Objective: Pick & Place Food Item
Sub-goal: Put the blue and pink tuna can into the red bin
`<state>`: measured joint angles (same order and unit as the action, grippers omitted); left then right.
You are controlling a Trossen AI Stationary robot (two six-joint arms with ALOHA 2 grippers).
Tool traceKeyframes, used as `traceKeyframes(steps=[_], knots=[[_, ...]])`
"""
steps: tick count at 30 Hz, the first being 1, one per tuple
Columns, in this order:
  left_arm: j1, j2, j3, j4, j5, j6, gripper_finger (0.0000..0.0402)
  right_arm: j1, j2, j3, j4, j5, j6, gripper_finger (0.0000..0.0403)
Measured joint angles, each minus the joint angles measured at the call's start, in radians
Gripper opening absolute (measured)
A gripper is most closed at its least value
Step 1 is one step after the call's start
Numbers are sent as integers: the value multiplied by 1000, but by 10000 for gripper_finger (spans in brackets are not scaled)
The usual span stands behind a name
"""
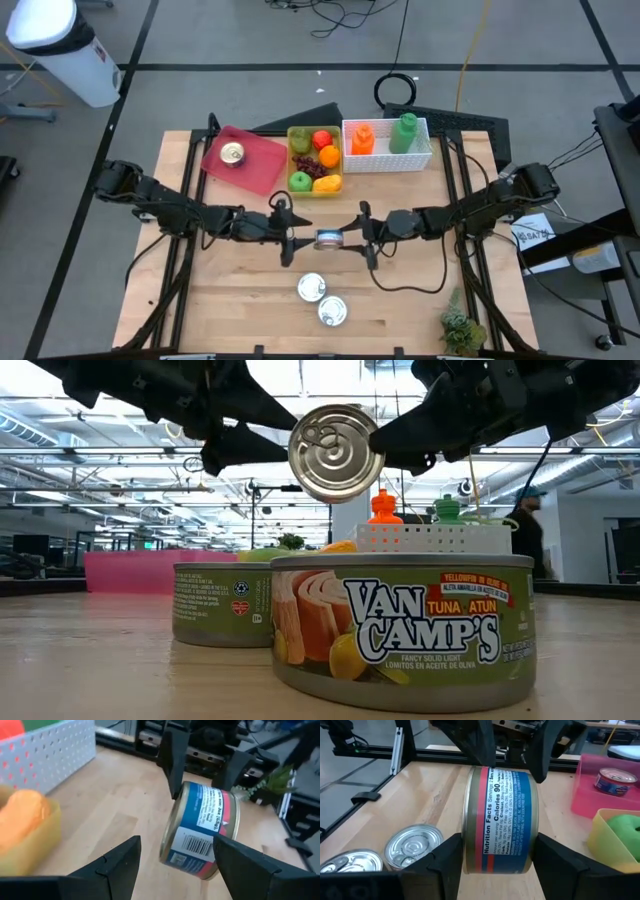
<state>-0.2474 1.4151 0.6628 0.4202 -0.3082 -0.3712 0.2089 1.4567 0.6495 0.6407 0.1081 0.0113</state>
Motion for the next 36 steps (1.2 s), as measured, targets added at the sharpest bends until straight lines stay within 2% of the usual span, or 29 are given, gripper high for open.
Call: traceKeyframes(steps=[4, 11, 14, 19, 23, 26, 36], knots=[[-16, 0, 0, 3, 20, 118, 262, 0, 0, 0, -1, -1, 1, 195], [-43, 16, 0, 76, 60, 205, 267, 1, 0, 0, 27, 0, 2, 195], [-40, 53, 0, 133, 61, 202, 283, 2, 0, -1, 25, -3, 3, 195], [-13, 127, -1, 163, -8, 169, 322, 8, 2, -4, 21, 30, 7, 195], [0, 166, -1, 214, 52, 169, 339, 12, 0, -2, 43, 25, 3, 195], [3, 183, 1, 248, 69, 194, 337, 18, 1, 2, 55, 1, 1, 195], [7, 187, 1, 268, 40, 194, 316, 29, 12, 3, 33, 24, -1, 195]])
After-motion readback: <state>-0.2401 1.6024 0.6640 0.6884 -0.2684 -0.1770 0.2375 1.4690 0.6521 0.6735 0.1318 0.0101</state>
